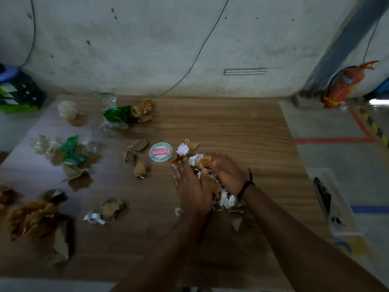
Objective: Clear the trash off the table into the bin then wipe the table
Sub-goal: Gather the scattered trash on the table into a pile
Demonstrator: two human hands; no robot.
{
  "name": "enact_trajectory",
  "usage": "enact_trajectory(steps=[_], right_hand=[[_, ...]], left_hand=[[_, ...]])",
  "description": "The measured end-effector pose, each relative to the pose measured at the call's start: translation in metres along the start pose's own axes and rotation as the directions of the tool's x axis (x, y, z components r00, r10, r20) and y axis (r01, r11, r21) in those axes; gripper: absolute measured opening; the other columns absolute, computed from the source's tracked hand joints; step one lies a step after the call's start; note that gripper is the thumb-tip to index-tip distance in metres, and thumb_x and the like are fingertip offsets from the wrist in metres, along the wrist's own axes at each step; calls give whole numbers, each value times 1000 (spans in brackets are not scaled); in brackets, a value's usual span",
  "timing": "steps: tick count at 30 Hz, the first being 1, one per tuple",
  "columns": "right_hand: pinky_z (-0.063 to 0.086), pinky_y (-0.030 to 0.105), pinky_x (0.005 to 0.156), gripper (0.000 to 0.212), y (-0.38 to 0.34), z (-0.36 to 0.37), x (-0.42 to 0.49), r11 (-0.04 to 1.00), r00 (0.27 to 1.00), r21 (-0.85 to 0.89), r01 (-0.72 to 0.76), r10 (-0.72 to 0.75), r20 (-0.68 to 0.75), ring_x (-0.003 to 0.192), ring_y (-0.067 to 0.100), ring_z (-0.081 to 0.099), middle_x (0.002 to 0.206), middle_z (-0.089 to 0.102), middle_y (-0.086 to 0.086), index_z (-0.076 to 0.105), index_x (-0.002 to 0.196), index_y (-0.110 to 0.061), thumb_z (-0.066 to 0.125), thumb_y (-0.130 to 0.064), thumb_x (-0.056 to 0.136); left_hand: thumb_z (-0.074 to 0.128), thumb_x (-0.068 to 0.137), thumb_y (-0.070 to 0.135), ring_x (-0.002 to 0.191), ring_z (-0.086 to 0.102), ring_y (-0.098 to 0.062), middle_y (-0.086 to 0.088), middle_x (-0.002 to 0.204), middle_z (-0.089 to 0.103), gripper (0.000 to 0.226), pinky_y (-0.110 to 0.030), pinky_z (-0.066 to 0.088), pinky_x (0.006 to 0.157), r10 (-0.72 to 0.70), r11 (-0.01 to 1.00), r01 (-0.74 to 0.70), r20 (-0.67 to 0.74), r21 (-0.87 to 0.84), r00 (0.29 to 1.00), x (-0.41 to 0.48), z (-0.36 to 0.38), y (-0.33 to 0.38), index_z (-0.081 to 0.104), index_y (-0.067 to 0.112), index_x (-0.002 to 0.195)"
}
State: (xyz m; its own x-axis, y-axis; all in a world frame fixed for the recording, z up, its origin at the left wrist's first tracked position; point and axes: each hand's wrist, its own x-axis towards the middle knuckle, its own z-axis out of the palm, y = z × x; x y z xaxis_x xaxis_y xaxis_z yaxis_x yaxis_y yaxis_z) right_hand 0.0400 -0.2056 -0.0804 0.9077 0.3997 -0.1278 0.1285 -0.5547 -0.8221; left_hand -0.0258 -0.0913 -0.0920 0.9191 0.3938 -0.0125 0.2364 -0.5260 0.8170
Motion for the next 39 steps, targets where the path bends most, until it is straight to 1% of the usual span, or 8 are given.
enact_trajectory(steps=[4,11,14,17,24,28,35,39], right_hand=[[33,43,112,86,-3,-34,-7,983,997,175,-45,57,-59,133,10,40,148,43,-5,47,136,-43,17,-92,71],[21,44,118,67,15,-63,-69,996,972,83,44,-23,-233,145,20,26,155,32,5,33,136,-53,15,-85,80],[16,33,117,95,21,-26,-98,987,946,140,-82,122,-301,147,11,14,160,19,-1,24,148,-32,16,-90,74],[19,45,119,77,15,26,-87,977,911,95,-193,214,-353,148,14,12,161,16,-5,15,148,-39,18,-76,81],[29,46,115,79,-11,68,-55,977,861,211,-18,122,-493,142,17,33,151,40,4,41,144,-14,16,-69,93],[27,24,112,72,-5,17,-56,962,824,273,-31,179,-537,136,-1,29,152,32,-10,37,144,-25,18,-65,87],[26,50,115,83,7,-35,35,969,936,110,-221,243,-254,141,22,32,153,37,1,38,142,-37,18,-85,78],[38,35,103,61,-15,-15,50,972,979,155,-179,191,-68,126,13,47,139,52,-4,53,134,-31,29,-68,91]], left_hand=[[23,89,63,149,10,-14,-2,160,24,76,-44,11,122,98,993,-99,-17,-67,995,1,-27,3,22,20,152],[28,96,47,129,46,-21,-2,136,56,50,-27,26,111,188,979,-201,-202,-43,961,-1,-98,-34,57,22,128],[13,89,71,137,37,-29,-3,147,45,69,-51,22,116,-27,997,29,-27,75,999,-12,-95,-62,42,32,139],[8,81,77,149,4,-13,3,163,11,88,-45,6,122,-64,995,58,83,81,994,-37,-65,-50,15,27,154],[22,90,72,146,22,-11,10,157,27,70,-48,19,119,0,969,17,69,-248,998,-20,-28,-15,19,37,150],[24,91,67,147,19,-11,13,157,22,65,-51,23,118,34,968,-34,-3,-248,999,-1,-54,-34,21,40,150],[28,83,79,111,57,-24,-5,119,60,62,-51,47,97,60,986,-21,233,-165,971,113,-55,-28,48,38,125],[37,90,68,99,63,-7,4,113,65,62,-38,49,91,138,964,-36,384,-262,913,115,-35,-11,54,20,126]])
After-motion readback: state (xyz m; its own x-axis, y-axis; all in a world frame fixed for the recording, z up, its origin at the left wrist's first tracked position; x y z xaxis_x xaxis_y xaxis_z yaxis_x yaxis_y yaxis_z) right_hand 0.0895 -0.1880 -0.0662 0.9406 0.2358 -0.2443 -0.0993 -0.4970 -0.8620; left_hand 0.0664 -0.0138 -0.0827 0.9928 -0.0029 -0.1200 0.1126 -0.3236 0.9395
